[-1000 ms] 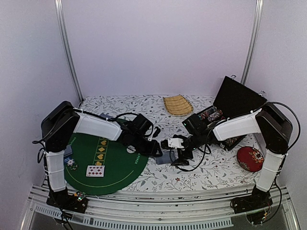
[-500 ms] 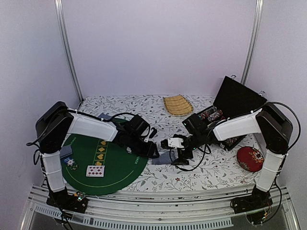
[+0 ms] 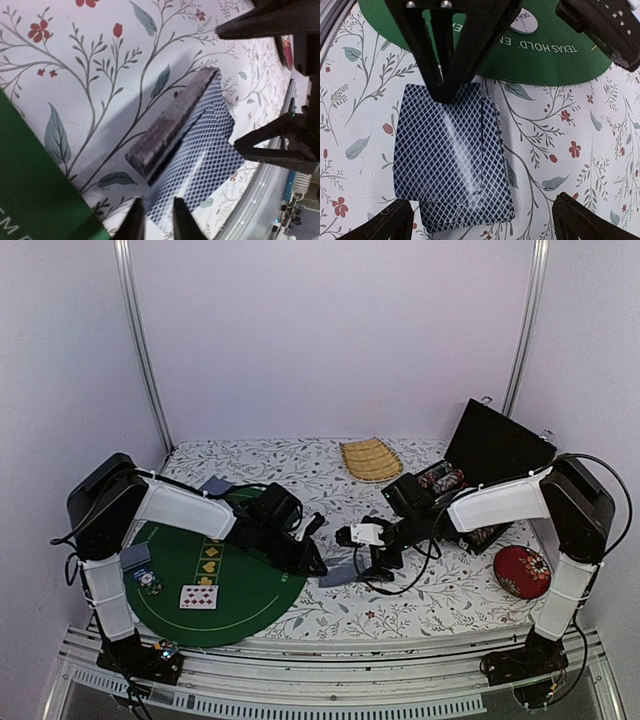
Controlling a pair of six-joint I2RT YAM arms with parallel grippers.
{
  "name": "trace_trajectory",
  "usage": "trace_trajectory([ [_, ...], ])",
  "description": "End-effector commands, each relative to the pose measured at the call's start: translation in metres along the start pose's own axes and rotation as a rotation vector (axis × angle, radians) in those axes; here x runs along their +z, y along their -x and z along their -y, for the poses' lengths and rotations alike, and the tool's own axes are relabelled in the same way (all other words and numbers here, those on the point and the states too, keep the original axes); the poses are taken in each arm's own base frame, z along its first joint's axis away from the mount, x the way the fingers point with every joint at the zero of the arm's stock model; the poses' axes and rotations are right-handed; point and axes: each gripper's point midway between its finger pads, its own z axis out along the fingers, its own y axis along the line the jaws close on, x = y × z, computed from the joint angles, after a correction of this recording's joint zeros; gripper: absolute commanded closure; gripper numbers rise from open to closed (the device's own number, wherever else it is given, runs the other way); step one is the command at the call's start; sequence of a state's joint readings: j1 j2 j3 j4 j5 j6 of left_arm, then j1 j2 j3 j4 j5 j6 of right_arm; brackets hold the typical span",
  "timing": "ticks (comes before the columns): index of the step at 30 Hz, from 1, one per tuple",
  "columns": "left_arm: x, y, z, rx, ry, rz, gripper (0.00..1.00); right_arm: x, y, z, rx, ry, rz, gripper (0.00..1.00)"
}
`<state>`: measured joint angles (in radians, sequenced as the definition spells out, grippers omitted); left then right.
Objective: Distribute texas hold em gaming equipment
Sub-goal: Pick up the poker card from the face-down deck piles, then pass from the left arm to the right
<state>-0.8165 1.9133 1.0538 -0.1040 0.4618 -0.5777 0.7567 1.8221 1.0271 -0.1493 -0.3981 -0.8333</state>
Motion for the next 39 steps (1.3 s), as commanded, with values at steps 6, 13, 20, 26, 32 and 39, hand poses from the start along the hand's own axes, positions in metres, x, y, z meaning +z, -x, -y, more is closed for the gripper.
trace_trajectory([
  [6,-0.015,0.012,0.016,0.052,-0.079,0.044,1.0,-0.013,0.007,0.005,0.002,-0.038,0.017,0.01],
  [13,-0.041,0.019,0.03,0.202,-0.073,0.111,1.0,-0.036,0.032,0.007,-0.026,-0.058,0.091,0.01],
  [20,-0.054,0.025,0.041,0.374,-0.075,0.158,1.0,-0.076,0.062,-0.006,-0.071,-0.015,0.216,0.01],
  [26,-0.1,0.037,0.07,0.607,-0.039,0.317,1.0,-0.13,0.11,0.0,-0.043,0.011,0.449,0.01],
  [32,-0.156,0.03,0.1,0.904,0.031,0.554,1.0,-0.155,0.146,0.007,0.027,0.045,0.599,0.12],
  [39,-0.188,0.024,0.118,1.018,0.075,0.666,1.0,-0.135,0.157,0.009,0.083,0.077,0.586,0.33],
])
